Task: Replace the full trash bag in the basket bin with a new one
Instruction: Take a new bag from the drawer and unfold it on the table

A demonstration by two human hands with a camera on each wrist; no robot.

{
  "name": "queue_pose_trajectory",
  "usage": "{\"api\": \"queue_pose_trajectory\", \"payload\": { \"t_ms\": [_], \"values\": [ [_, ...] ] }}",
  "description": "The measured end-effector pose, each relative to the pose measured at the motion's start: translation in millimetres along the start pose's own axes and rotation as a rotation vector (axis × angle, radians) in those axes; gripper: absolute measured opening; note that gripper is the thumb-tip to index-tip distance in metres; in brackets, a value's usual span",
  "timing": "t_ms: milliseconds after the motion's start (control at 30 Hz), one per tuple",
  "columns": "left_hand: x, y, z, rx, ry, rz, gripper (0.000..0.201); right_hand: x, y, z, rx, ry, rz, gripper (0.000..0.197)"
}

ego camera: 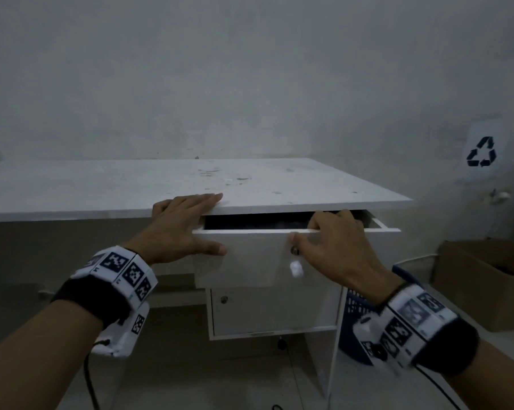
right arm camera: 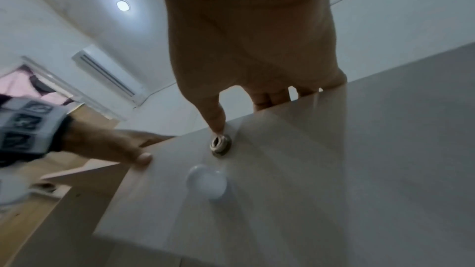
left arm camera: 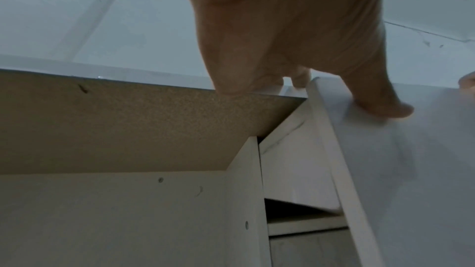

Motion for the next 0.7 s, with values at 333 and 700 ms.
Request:
{"api": "queue_pose_trajectory", "payload": {
  "t_ms": [333, 700],
  "values": [
    [2.0, 2.3, -5.4, 0.120, 0.121, -0.022, 0.140, 23.1, 20.7, -2.3, -0.188, 0.361, 0.030, 0.072],
    [2.5, 0.8, -4.6, 0.124, 0.113, -0.007, 0.143, 34.5, 17.8, -56.2, 0.002, 0.804, -0.278, 0.112]
  ]
}}
Point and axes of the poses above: each hand's wrist, its own x-axis towards the middle knuckle, its own z-axis out of the back of the hand, y = z × x, the point moved 6 cm from there along x, towards the middle knuckle, and after that the axes turned 8 degrees about -y, right-handed, at the moved point
